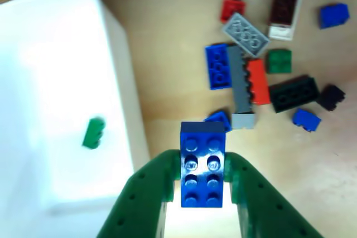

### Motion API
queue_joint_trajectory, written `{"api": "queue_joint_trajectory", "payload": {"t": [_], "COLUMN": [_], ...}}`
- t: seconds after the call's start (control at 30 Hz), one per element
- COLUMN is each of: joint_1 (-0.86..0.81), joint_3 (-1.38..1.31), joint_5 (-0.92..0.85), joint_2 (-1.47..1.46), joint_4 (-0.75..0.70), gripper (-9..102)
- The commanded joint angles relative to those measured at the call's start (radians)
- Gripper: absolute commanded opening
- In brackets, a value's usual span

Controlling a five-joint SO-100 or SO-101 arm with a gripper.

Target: Put all lego bricks in the bin.

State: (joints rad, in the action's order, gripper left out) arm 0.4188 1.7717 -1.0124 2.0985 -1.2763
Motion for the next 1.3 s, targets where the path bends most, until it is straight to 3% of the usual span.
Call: {"api": "queue_joint_trajectory", "payload": {"t": [0.0, 0.17, 0.33, 0.53, 0.67, 0.77, 0.9, 1.27], "joint_1": [0.129, 0.225, 0.255, 0.137, -0.107, -0.183, -0.176, -0.153], "joint_3": [-0.241, -0.426, -0.410, -0.387, -0.281, -0.046, 0.150, 0.166], "joint_5": [-0.080, 0.002, 0.072, 0.158, 0.054, -0.129, -0.206, -0.193], "joint_2": [-0.170, -0.460, -0.577, -0.367, -0.206, -0.252, -0.376, -0.546], "joint_4": [0.005, 0.021, 0.089, 0.110, 0.060, 0.028, 0.127, 0.198], "gripper": [0, 0, 21, 24, 22, 22, 21, 25]}}
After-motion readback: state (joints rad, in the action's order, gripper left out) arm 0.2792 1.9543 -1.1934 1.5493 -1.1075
